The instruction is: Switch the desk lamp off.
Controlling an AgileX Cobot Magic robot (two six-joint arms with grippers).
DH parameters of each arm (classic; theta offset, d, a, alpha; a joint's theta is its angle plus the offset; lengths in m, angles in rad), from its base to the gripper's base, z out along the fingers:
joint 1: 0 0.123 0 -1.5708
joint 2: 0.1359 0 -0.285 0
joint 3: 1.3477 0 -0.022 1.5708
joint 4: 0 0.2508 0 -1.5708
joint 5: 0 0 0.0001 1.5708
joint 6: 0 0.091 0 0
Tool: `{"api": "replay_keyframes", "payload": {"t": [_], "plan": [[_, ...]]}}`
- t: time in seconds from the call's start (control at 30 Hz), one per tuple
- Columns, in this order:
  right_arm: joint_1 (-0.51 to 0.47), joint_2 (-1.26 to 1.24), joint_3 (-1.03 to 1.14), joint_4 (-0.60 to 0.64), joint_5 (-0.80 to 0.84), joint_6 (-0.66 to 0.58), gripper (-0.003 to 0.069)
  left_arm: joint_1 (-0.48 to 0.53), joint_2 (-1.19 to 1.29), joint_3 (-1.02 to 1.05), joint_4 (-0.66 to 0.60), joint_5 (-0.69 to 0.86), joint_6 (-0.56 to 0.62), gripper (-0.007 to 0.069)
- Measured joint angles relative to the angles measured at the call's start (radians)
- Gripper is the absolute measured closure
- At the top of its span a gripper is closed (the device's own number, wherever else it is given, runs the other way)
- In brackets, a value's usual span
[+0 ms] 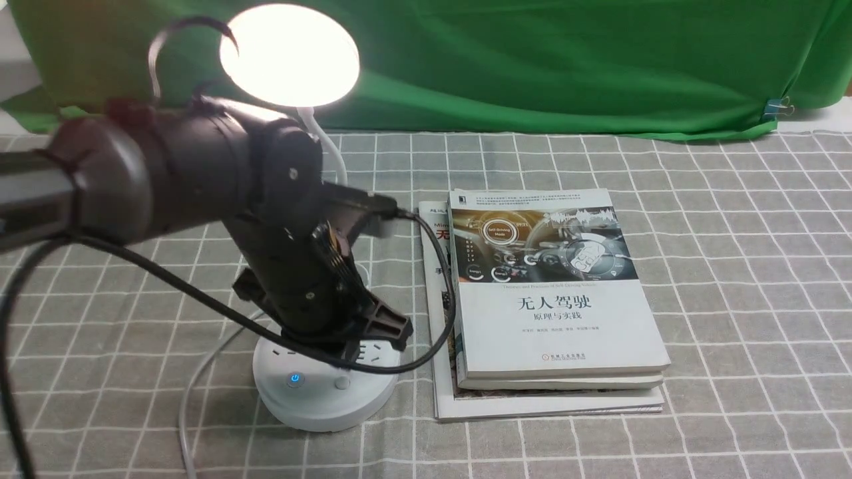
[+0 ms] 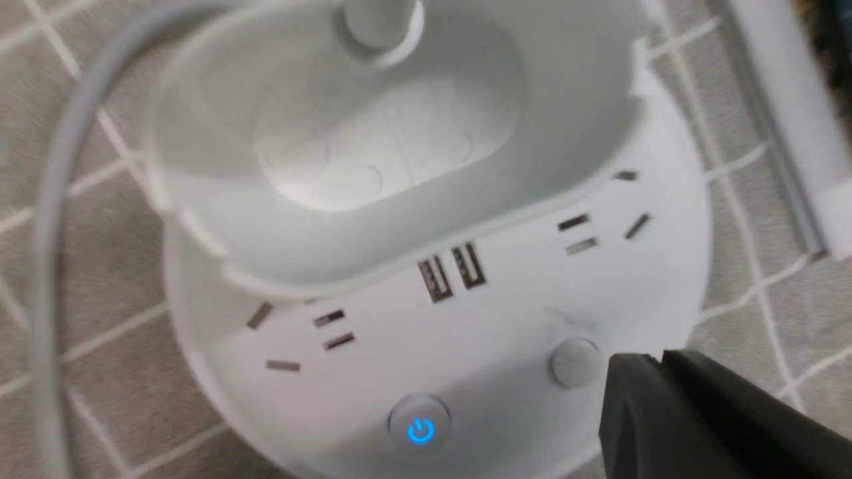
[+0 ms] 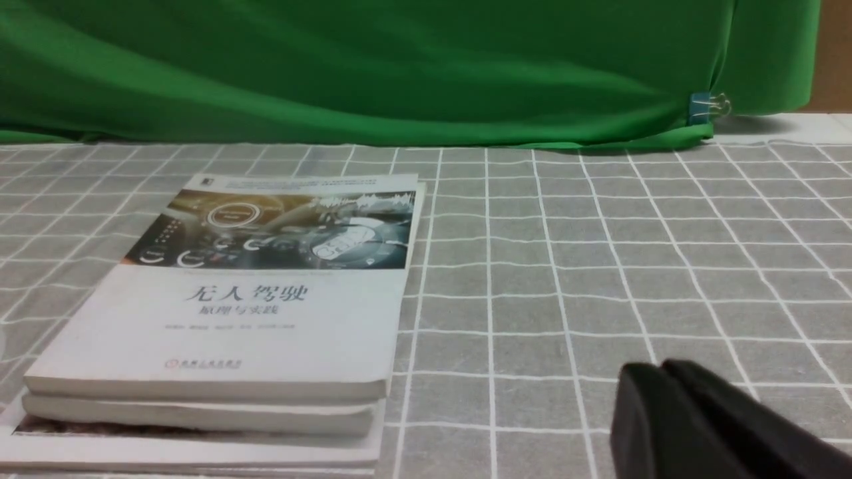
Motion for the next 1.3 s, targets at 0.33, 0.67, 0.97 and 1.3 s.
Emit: {"api": "replay_keyframes", "payload": {"t": [0.33,0.67,0.97,1.3], "plan": [[0.000,0.000,0.000,0.000,0.000,0.000,0.0622,0.000,0.068,-0.009,-0.003,0.000,0.008,0.0606],[0.000,0.000,0.000,0.000,0.001,0.000,0.0622,-0.002,-0.109,0.019,0.012,0.006,0.005,0.0606],[0.000,0.000,0.000,0.000,0.001,0.000,0.0622,-0.003,-0.526,0.444,0.011,-0.398,0.005,0.0606],[0.000,0.000,0.000,0.000,0.001,0.000,0.0622,-0.003,-0.888,0.829,0.079,-0.867,0.005,0.0606]]}}
